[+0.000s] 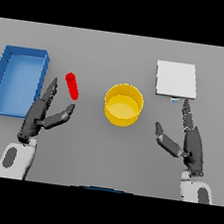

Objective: Pick up the red beaker and tilt it to pour out 1 green nut into yellow bowl. Pick up the yellow bowl and place it on the metallic measuring scale.

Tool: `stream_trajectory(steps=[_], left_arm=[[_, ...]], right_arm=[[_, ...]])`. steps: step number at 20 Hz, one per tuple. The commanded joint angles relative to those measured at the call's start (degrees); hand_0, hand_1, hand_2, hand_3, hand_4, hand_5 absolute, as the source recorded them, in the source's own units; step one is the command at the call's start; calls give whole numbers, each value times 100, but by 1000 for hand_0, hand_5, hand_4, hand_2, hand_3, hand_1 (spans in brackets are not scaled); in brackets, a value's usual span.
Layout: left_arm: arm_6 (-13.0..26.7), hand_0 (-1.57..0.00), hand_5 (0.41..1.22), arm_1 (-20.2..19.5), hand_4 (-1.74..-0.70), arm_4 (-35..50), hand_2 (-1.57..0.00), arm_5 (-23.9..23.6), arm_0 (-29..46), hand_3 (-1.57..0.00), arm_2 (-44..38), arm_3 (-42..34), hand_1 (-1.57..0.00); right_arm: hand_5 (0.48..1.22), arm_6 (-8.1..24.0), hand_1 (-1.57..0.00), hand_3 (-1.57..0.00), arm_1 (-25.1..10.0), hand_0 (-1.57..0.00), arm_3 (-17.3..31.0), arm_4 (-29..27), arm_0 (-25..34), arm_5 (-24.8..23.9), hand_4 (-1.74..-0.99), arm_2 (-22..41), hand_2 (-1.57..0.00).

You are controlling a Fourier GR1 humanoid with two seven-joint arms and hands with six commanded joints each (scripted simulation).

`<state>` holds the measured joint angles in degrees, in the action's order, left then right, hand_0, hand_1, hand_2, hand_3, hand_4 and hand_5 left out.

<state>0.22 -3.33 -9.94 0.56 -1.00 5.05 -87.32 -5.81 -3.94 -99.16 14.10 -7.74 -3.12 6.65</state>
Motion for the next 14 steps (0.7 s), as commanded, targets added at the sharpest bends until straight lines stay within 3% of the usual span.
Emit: stream_trajectory(steps=[1,5,6,10,14], left_arm=[[-87,1,629,0,-1227,-37,1,-26,-153,1,-18,159,1],[-180,1,660,34,-1255,-97,1,-104,-794,1,-156,983,1],[-334,1,668,51,-1262,-81,1,-113,-844,1,-176,1055,1],[-315,1,682,53,-1280,-68,1,-147,-1265,1,-296,1515,1],[-390,1,691,59,-1298,-129,1,-205,-1657,1,-368,2014,1]], right_arm=[[633,-52,1,1,-5,1,-5,-6,-59,31,-1260,17,1],[635,-14,1,1,30,1,76,-23,-15,37,-1281,15,1],[634,-23,1,1,40,1,105,23,-3,-3,-1278,21,1],[635,88,1,1,-52,1,26,-80,12,59,-1266,-64,1],[644,5,1,1,-10,1,67,-80,-20,64,-1272,-33,1]])
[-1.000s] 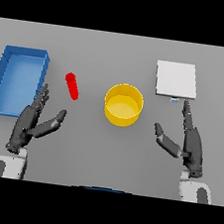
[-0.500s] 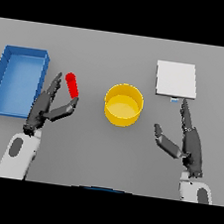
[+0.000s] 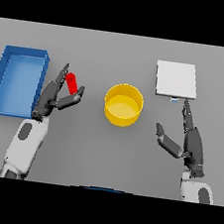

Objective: Pick up the red beaker and tilt it to pour out 1 green nut into yellow bowl. Pick up the yellow bowl and place it on the metallic measuring scale.

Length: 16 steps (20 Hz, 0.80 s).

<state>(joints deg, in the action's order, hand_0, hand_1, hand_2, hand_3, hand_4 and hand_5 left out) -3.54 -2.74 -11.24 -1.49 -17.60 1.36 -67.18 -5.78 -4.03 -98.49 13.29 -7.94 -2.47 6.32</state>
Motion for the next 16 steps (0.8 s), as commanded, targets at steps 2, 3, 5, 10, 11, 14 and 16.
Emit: stream_trajectory(steps=[2,3,5,10,11,14,16], left_arm=[[-25,1,686,14,-1293,11,1,20,-142,1,-22,163,1],[68,1,684,19,-1290,4,1,20,-271,1,-35,263,1],[-14,1,683,34,-1289,5,1,-11,-445,1,-98,532,1],[-331,1,695,64,-1329,119,1,26,-709,1,-244,919,1],[-397,1,698,119,-1335,136,1,4,-710,1,-252,959,1],[-497,-119,750,201,-1410,289,-182,-95,-879,-124,-441,1143,-146],[-429,-441,871,300,-1448,322,-523,-250,-945,-547,-524,1274,-481]], right_arm=[[644,54,1,1,-9,1,-47,8,32,-18,-1267,-11,1],[643,85,1,1,16,1,12,-44,53,5,-1269,-22,1],[641,30,1,1,46,1,21,-18,58,0,-1268,14,1],[640,60,1,1,-19,1,-69,-52,-6,-6,-1264,-49,1],[640,57,1,1,-32,1,-112,-65,-14,-1,-1263,-58,1],[642,38,1,1,-13,1,-63,-17,-45,-24,-1260,-36,1],[645,11,1,1,-54,1,-83,-9,-72,-14,-1257,-50,1]])
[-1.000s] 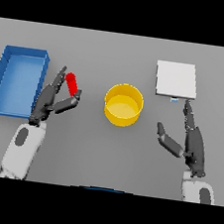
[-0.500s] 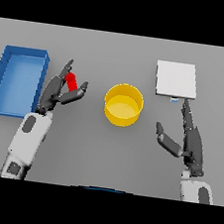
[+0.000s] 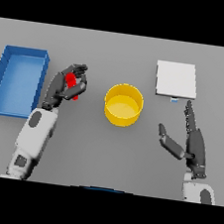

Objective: Pick up the red beaker and tilt it to pour out 1 green nut into yellow bowl. Pick up the yellow bowl and place it on the metallic measuring scale.

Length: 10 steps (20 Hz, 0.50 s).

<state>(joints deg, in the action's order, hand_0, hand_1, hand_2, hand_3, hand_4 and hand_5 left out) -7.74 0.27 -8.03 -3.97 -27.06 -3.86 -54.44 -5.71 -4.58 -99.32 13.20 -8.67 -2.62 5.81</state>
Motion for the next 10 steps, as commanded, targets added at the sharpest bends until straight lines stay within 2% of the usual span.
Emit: stream_trajectory(steps=[1,2,4,5,6,8,10], left_arm=[[23,-662,941,-34,-1500,-59,-733,-50,-47,-724,4,46,-699],[89,-844,997,-51,-1541,-120,-900,-87,-136,-838,17,109,-874],[-105,-1106,1078,-76,-1603,-160,-1142,-47,-106,-974,128,127,-1125],[-131,-1199,1106,-107,-1571,-203,-1228,-57,-105,-1093,200,123,-1214],[-224,-1273,1129,-107,-1544,-217,-1296,-10,-114,-1189,222,171,-1285],[-59,-1380,1162,-32,-1505,-274,-1395,-76,-122,-1326,231,128,-1388],[12,-1449,1151,23,-1590,-196,-1458,-181,-143,-1414,201,96,-1454]], right_arm=[[644,103,1,1,76,1,46,78,61,-53,-1255,59,1],[646,55,1,1,78,1,53,79,59,-41,-1256,69,1],[644,31,1,1,55,1,67,25,41,-36,-1252,17,1],[643,49,1,1,59,1,21,60,17,-52,-1250,39,1],[644,-12,1,1,75,1,-44,-1,-51,-19,-1254,43,1],[645,119,1,1,38,1,9,11,8,-32,-1257,1,1],[643,101,1,1,53,1,40,-69,74,-13,-1257,-32,1]])
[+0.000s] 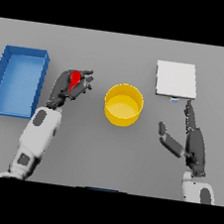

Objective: Pick up the red beaker and tilt it to pour out 1 green nut into yellow bowl. Pick up the yellow bowl and place it on the metallic measuring scale.

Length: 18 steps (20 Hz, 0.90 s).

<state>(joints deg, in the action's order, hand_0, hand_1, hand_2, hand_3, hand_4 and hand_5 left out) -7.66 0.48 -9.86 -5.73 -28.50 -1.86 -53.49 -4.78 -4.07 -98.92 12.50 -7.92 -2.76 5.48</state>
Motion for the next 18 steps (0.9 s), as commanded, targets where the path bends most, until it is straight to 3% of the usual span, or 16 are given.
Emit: stream_trajectory(steps=[1,3,9,13,18], left_arm=[[-129,-1473,1140,-4,-1620,78,-1481,-27,55,-1446,-32,-83,-1477],[-254,-1509,1128,39,-1664,264,-1513,-84,98,-1491,-62,-299,-1511],[205,-1555,1114,-234,-1721,12,-1556,-185,46,-1550,419,-1039,-1555],[1038,-1564,1125,-731,-1733,-624,-1565,104,-246,-1562,1093,-1335,-1565],[1427,-1564,1112,-879,-1733,-1001,-1565,177,-413,-1562,1575,-1321,-1565]], right_arm=[[643,-87,1,1,50,1,42,12,-51,-1,-1260,39,1],[646,-143,1,1,2,1,1,31,-68,-20,-1258,8,1],[658,-169,1,1,-9,1,-10,172,-68,-57,-1262,72,1],[671,-43,1,1,-68,1,-45,212,-11,-48,-1256,60,1],[678,19,1,1,-86,1,-47,229,-39,-26,-1256,73,1]])
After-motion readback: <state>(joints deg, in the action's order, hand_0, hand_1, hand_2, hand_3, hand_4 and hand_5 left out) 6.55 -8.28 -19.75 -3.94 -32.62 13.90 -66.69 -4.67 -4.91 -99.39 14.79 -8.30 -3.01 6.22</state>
